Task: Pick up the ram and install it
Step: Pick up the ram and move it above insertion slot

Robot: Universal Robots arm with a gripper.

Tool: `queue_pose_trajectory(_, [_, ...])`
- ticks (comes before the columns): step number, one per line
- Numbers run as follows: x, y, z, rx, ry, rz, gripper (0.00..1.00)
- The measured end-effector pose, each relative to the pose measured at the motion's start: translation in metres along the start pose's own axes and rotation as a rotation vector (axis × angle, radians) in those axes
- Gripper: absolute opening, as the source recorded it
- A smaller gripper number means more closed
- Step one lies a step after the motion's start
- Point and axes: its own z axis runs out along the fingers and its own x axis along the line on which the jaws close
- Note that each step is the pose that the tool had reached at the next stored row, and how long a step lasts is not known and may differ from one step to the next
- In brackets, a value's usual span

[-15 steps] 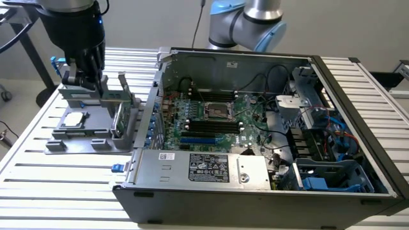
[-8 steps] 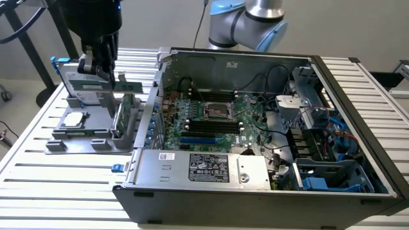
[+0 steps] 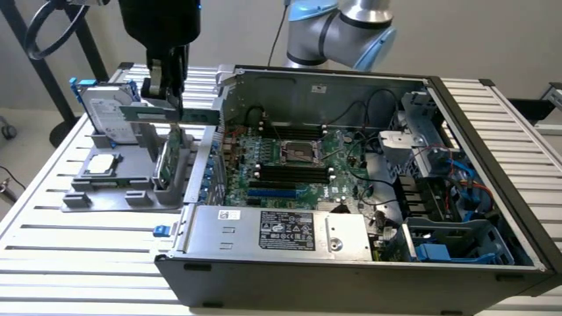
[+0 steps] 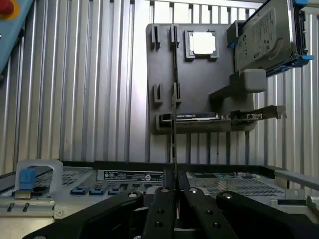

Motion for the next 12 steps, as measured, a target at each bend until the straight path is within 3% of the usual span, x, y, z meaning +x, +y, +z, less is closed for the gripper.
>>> queue_pose_trajectory(4, [0.0,-0.0181,-0.0025,-0.0001,-0.0034,-0.001,0.14])
queue_pose_trajectory(12, [0.001,-0.0541,-0.0056,-0.0002,-0.0037,0.0,0.14])
